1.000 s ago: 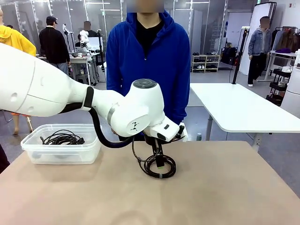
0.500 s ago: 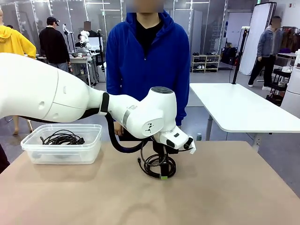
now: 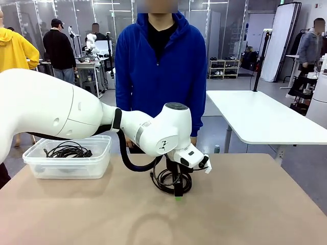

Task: Organize and store the cables.
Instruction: Place the USB Extension Cable into the Organizing box.

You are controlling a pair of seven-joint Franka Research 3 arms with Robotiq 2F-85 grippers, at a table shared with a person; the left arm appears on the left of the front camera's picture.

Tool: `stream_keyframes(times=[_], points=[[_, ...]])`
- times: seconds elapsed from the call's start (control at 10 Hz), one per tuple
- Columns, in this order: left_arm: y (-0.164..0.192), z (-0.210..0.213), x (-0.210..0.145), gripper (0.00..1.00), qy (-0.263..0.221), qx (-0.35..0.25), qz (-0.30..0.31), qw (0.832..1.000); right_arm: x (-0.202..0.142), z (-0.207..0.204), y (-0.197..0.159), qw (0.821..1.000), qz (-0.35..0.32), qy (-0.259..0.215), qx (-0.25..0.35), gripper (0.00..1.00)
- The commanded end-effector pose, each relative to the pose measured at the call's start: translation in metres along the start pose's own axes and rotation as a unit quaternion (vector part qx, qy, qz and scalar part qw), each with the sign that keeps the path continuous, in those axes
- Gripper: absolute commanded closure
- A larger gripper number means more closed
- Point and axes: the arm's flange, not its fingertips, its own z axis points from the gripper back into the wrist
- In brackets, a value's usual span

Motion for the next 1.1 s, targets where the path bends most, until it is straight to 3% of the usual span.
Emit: stream_keyframes(times=[0.0,0.5,0.6,0.7,0.9,1.0], points=[[0.008,-0.005,-0.003,0.0,-0.004,0.005,0.001,1.0,-0.001,0.0,-0.002,1.0,0.005,-0.007,-0.002,0.0],[0.022,-0.023,-0.01,0.0,-0.015,-0.005,0.002,1.0,-0.001,0.0,-0.002,1.0,0.005,-0.007,-0.002,0.0],[0.022,-0.022,-0.009,0.13,-0.02,-0.003,0.002,1.0,-0.001,0.0,-0.002,1.0,0.005,-0.007,-0.002,0.0],[0.022,-0.021,-0.008,0.49,-0.018,0.001,-0.002,1.0,-0.001,0.0,-0.002,1.0,0.005,-0.007,-0.002,0.0],[0.021,-0.019,-0.008,1.0,-0.014,-0.009,0.0,1.0,-0.001,0.0,-0.002,1.0,0.005,-0.007,-0.002,0.0],[0.02,-0.019,-0.007,1.0,-0.016,-0.012,-0.003,1.0,-0.001,0.0,-0.002,1.0,0.005,-0.007,-0.002,0.0]])
